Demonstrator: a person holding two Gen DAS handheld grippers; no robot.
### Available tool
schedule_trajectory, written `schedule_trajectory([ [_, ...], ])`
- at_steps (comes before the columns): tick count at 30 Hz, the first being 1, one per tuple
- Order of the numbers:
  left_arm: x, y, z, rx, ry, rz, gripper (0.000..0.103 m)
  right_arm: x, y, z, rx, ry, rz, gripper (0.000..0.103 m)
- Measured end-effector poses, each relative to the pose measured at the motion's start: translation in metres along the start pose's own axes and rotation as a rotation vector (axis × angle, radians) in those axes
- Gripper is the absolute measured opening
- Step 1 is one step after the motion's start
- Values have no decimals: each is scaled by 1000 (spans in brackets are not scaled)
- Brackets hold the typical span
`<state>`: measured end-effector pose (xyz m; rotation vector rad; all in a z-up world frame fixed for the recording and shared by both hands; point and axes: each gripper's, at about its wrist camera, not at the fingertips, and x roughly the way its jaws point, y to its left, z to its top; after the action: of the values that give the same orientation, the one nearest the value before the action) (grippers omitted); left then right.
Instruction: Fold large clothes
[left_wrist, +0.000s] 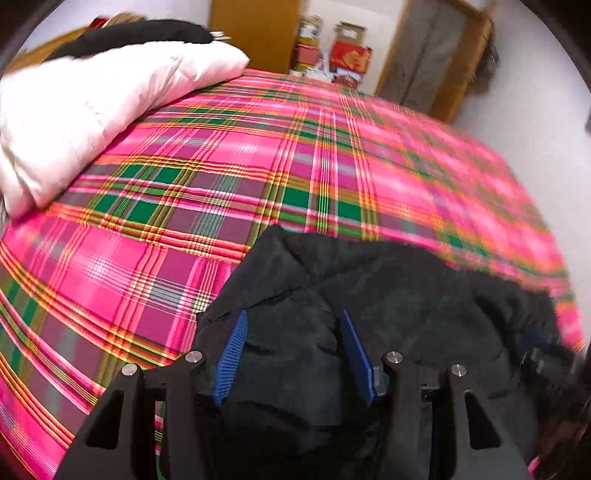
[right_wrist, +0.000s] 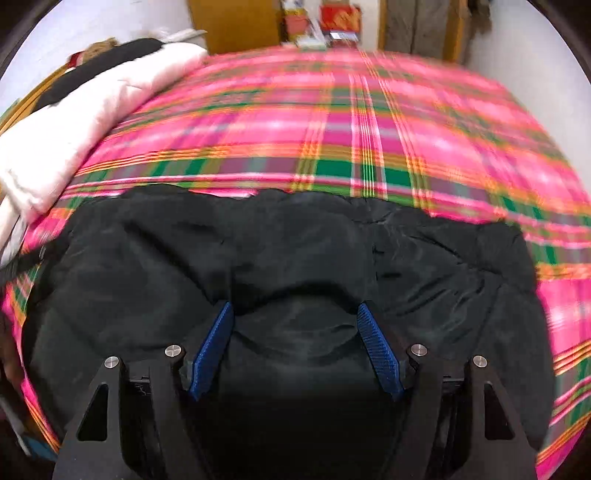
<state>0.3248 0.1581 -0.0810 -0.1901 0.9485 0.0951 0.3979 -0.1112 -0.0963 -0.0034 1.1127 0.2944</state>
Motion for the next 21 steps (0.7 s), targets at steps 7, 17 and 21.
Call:
schedule_trajectory([
  [7,23,-1,4,-3,-7,16,58,18,1,9,-18,5,-31,70],
  [17,10,11,10,-104,-28,4,59,-44,-68,-4,92,-121,-46,67],
  [21,22,12,7,-92,-3,12,60,-18,-123,-16,195,-83,-85,57],
])
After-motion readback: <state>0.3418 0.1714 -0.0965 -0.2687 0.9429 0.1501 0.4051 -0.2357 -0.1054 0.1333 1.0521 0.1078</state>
